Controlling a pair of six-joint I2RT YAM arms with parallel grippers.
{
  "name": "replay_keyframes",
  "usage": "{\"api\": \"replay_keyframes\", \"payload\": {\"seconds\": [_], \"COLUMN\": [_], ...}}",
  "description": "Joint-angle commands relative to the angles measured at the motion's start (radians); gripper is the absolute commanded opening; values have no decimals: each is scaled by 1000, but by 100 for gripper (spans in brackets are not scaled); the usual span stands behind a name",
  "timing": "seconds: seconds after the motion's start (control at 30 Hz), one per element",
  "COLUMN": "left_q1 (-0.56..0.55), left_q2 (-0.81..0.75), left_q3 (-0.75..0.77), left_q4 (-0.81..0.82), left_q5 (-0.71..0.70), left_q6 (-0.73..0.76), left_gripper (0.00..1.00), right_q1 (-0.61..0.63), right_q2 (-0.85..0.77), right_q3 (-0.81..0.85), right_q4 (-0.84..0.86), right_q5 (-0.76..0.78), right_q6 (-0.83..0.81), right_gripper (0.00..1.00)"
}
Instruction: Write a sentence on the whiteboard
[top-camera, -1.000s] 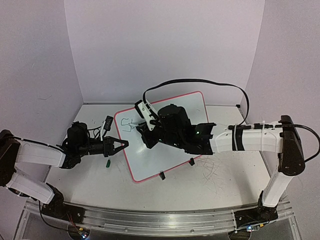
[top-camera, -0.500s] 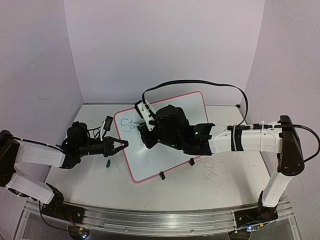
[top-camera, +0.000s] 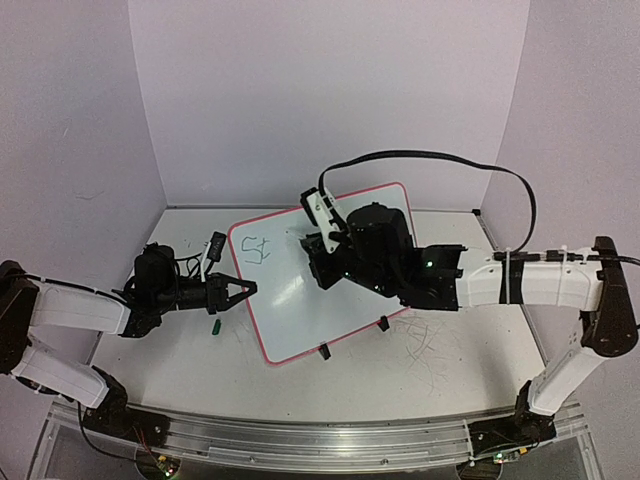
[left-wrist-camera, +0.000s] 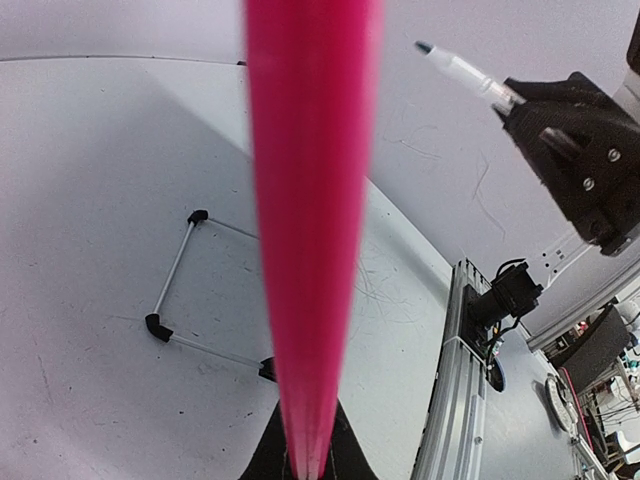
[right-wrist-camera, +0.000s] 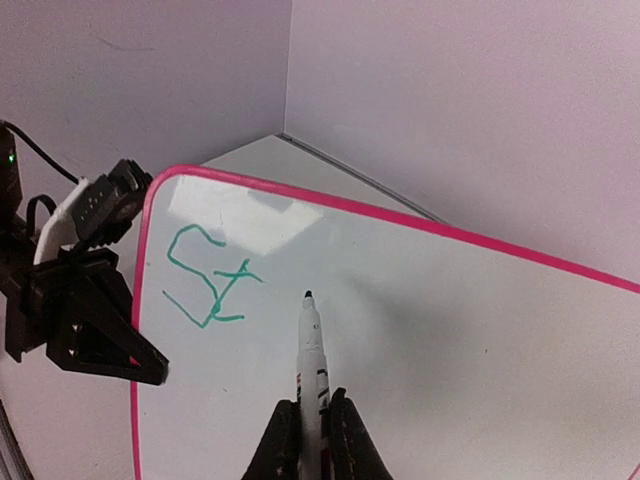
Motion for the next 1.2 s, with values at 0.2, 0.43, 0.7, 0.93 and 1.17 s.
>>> {"api": "replay_keyframes", "payload": {"seconds": [0.2,0.43,0.7,0.93,1.17], "left_q1": [-3,-3,-2,-3,-3], "left_q2": [-22,-37,-25,-20,-18], "left_q3": [30,31,40,40,44], "left_q4": [10,3,-1,-2,-4], "left_q5": [-19,-25,-21,-21,-20], "left_q6": [55,53,57,60,60], "left_gripper": [0,0,0,0,0], "right_q1": [-37,-37,-35,-23,-21], "right_q2": [23,11,10,10,12], "right_q3": [41,7,-4,-2,-1], "right_q4": [46,43,43,50,50], "right_q5": [-190,-201,-173,-167,-142], "right_q6": [-26,-36,-31,-30,-16], "right_gripper": [0,0,0,0,0]}}
